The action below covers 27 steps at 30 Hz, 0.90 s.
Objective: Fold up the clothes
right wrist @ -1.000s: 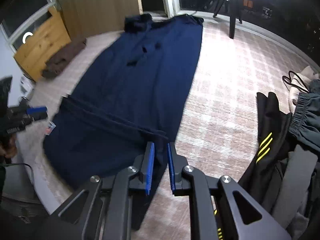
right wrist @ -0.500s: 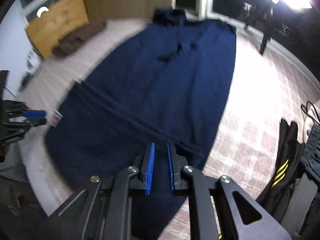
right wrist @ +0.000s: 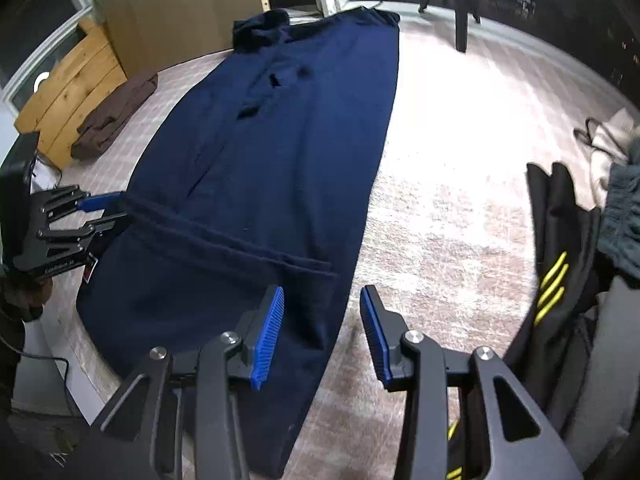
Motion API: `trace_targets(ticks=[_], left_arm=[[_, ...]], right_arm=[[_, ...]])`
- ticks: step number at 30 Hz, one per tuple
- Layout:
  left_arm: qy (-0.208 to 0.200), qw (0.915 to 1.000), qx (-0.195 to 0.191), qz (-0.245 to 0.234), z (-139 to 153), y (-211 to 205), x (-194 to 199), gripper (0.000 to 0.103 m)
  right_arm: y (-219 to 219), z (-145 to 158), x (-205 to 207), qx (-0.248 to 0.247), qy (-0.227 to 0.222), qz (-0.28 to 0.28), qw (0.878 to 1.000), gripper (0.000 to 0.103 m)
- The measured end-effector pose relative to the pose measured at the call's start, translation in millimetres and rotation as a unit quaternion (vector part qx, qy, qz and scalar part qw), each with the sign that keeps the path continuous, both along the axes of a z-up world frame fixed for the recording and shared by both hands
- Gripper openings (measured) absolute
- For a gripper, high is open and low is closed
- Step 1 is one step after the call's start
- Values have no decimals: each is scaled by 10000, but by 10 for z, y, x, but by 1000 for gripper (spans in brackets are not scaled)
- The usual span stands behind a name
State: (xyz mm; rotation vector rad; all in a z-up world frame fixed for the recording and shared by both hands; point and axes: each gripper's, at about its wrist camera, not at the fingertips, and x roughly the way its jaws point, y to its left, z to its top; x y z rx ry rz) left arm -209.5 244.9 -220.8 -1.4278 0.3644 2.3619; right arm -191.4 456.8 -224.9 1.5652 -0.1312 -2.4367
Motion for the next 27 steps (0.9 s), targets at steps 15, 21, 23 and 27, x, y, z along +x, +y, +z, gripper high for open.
trace_targets(ticks=[15, 21, 23, 27], left_arm=[[-33, 9999, 142, 46, -39, 79, -55, 9], [125, 9997, 185, 101, 52, 102, -20, 6], [203, 9995, 206, 150, 103, 93, -1, 6], [3, 9994, 155, 325, 0, -11, -36, 9]], right_arm=[[-148, 35, -81, 286, 289, 560, 9976, 22], [-73, 111, -30, 19, 310, 438, 9986, 5], [-86, 166, -31, 54, 424, 483, 9979, 5], [-123, -17, -172, 244, 149, 510, 9983, 6]])
